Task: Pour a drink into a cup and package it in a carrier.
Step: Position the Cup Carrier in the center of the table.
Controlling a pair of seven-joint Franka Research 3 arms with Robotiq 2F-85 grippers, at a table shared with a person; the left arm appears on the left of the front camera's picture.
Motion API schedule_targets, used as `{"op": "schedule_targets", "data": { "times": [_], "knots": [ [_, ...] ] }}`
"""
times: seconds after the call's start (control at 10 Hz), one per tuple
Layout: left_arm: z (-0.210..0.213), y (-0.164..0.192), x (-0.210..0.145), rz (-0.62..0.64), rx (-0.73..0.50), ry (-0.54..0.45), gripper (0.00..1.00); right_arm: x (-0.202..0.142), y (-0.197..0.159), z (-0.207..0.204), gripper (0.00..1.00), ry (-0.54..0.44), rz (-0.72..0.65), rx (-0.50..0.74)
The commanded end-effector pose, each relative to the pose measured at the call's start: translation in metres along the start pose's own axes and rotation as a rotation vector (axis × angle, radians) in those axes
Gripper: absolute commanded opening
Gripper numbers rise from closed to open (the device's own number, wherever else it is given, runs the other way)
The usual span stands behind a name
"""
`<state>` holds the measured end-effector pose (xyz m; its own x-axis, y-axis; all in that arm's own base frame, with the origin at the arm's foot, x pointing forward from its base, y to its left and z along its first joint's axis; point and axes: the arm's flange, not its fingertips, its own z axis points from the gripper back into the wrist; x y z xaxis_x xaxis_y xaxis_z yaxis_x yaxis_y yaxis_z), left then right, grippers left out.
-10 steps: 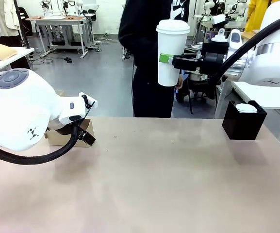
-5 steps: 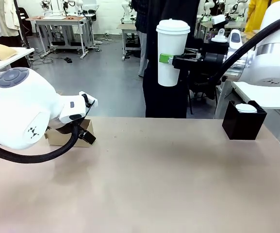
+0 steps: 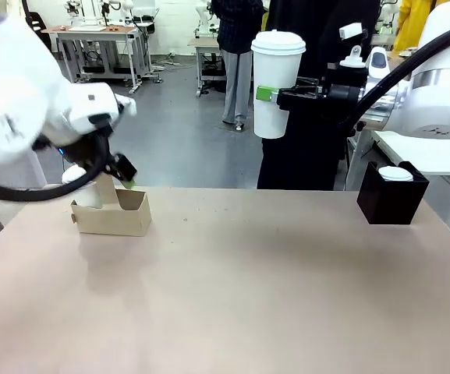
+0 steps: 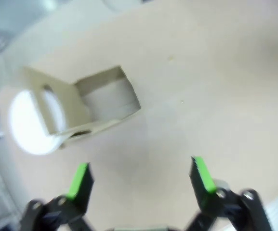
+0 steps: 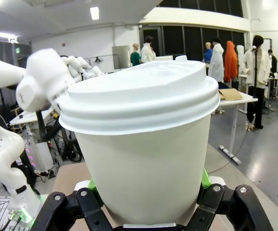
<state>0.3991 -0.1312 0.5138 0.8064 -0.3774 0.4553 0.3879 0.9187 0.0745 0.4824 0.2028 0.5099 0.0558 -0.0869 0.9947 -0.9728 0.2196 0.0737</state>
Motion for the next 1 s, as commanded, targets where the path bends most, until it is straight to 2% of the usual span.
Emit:
{"op": "schedule_targets", "data": {
  "times": [0.0,0.2,0.5,0.9],
  "knots": [
    [0.023,0.01,0.029,0.085,0.004,0.046,1.0,0.003,0.002,-0.001,0.81,-0.015,0.019,-0.003],
    [0.025,0.034,0.063,0.175,0.017,0.108,1.0,0.003,0.002,-0.001,0.81,-0.015,0.019,-0.003],
    [-0.009,0.069,0.097,0.304,0.04,0.171,1.0,0.003,0.002,-0.001,0.81,-0.015,0.019,-0.003],
    [-0.057,0.085,0.107,0.367,0.081,0.263,1.0,0.003,0.002,-0.001,0.81,-0.015,0.019,-0.003]
  ]
}}
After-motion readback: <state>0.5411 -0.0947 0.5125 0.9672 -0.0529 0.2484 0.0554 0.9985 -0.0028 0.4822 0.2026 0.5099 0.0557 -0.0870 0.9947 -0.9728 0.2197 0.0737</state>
